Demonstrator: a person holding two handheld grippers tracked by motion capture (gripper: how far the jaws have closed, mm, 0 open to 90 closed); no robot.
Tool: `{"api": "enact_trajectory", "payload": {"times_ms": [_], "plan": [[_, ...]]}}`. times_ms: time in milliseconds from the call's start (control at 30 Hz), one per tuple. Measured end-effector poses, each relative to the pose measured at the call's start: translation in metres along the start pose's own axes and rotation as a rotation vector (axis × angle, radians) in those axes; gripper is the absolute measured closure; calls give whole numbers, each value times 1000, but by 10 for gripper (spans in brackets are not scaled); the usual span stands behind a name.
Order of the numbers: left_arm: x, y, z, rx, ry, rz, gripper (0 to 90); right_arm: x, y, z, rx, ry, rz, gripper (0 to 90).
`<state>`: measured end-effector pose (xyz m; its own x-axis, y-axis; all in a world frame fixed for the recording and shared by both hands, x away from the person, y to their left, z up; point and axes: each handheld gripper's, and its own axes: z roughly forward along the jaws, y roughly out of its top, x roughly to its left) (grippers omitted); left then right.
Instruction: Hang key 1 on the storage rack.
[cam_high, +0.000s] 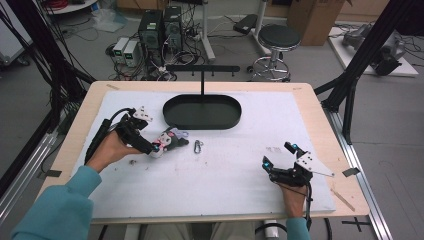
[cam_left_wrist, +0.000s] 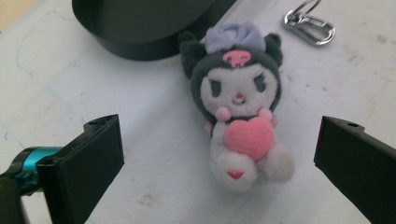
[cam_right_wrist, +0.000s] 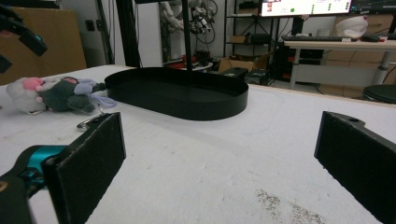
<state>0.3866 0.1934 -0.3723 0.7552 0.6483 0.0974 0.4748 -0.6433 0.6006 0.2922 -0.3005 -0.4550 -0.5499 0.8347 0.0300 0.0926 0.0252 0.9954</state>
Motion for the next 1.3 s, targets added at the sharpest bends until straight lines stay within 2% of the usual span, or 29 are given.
{"api": "enact_trajectory", "payload": {"times_ms": [133, 367, 400, 467, 767, 900, 967, 1167, 1300], "plan": [[0, 0, 7, 50, 0, 4, 25, 0, 0, 0, -1, -1, 2, 12], [-3, 1, 24, 122, -28, -27, 27, 0, 0, 0, 0, -2, 1, 12], [-3, 1, 25, 130, -26, -23, 50, 0, 0, 0, 0, -2, 2, 12], [-3, 1, 28, 148, -53, -24, 187, 0, 0, 0, 0, -2, 0, 12], [-5, 1, 39, 207, -53, -49, 199, 0, 0, 0, 1, -1, 3, 12], [-4, 1, 41, 222, -68, -56, 216, 0, 0, 0, -1, -1, 1, 12], [-4, 1, 41, 217, -83, -66, 264, 0, 0, 0, -1, -1, 2, 12], [-5, 2, 42, 232, -112, -55, 387, 0, 0, 0, -1, -1, 3, 12], [-5, 3, 41, 246, -103, -74, 455, 0, 0, 0, -1, -1, 2, 12]]}}
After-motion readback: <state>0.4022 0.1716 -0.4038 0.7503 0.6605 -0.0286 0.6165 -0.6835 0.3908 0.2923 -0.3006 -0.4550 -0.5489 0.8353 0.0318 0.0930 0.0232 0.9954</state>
